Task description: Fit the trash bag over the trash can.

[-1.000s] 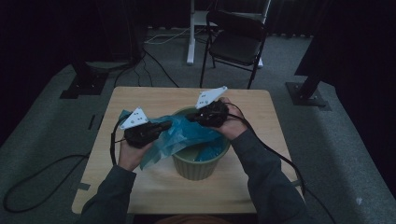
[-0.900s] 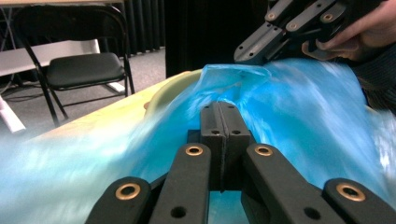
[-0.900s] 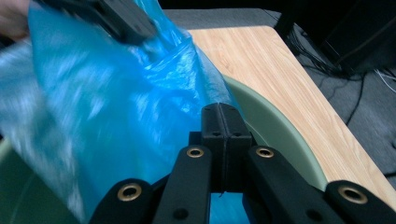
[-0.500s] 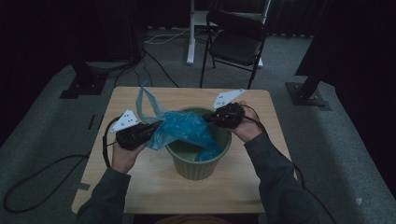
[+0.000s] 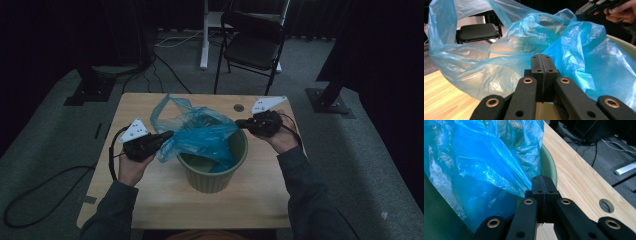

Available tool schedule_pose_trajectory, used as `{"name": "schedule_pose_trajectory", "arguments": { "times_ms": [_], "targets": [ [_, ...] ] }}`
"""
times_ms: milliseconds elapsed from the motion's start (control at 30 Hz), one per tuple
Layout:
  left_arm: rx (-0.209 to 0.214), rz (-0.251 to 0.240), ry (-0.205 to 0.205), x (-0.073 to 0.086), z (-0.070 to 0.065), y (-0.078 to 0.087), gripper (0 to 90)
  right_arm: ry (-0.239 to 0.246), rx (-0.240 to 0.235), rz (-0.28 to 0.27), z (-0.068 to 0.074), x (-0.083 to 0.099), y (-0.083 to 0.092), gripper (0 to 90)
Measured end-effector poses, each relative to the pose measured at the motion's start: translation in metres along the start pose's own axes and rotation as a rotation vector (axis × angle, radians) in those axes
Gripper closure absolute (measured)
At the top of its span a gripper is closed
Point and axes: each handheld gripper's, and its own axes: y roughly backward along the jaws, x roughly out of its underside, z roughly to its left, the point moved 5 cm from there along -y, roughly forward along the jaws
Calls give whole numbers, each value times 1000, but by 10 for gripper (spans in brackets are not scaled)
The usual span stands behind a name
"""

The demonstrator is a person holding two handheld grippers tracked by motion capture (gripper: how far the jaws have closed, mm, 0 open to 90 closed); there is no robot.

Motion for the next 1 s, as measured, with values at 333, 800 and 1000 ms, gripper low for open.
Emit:
{"name": "schedule_pose_trajectory", "arguments": {
  "times_ms": [333,800,1000],
  "targets": [
    [-3,-6,-15,-5,-2,-2,899,-28,-24,-62,-1,-21,3,687],
    [8,-13,-25,-5,-6,-4,897,44,53,33,10,-64,-52,614],
    [2,-15,-19,-3,-2,1,897,0,137,110,-7,-58,-65,899]
  ]
}}
